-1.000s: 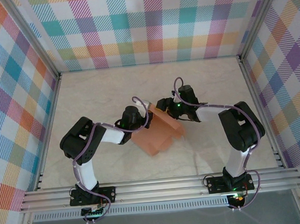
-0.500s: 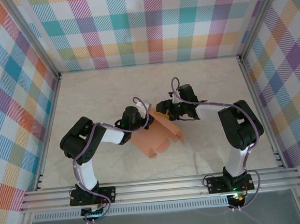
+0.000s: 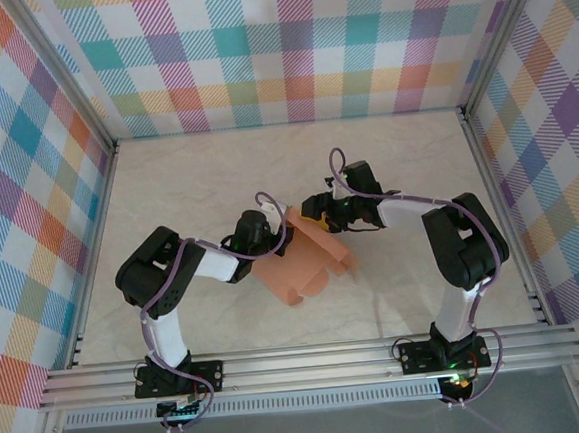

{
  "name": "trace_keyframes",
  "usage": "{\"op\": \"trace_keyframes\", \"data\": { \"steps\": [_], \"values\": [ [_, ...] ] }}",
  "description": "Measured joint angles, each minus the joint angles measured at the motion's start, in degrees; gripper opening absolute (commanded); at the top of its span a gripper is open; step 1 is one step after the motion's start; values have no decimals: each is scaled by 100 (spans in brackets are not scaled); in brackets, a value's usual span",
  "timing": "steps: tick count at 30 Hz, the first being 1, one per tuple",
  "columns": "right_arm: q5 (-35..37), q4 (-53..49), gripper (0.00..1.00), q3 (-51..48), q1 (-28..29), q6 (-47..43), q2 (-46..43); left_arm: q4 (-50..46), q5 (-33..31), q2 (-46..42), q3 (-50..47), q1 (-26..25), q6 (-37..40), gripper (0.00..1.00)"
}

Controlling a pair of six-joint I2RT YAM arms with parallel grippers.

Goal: Fold the paper box

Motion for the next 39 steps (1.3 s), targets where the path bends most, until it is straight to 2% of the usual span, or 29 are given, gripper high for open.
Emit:
{"op": "trace_keyframes", "data": {
  "steps": [5,9,16,22,25,29,39],
  "values": [
    [-39,4,60,0,0,42,0,-20,22,0,9,0,-66,15],
    [-57,90,60,-2,-7,63,-2,-35,61,0,15,0,-111,0],
    [-70,101,63,-7,-37,66,-37,-46,109,0,22,0,-125,0],
    [79,-50,77,-72,-55,50,-382,-44,107,0,22,15,-177,0],
    [271,-92,82,-170,-144,50,-824,-39,122,0,22,55,-286,0],
    [616,-109,82,-431,-527,61,-1609,48,234,0,22,162,-573,0],
    [1200,-262,77,-1530,-2098,170,-3838,485,640,0,22,354,-1655,0]
  ]
}}
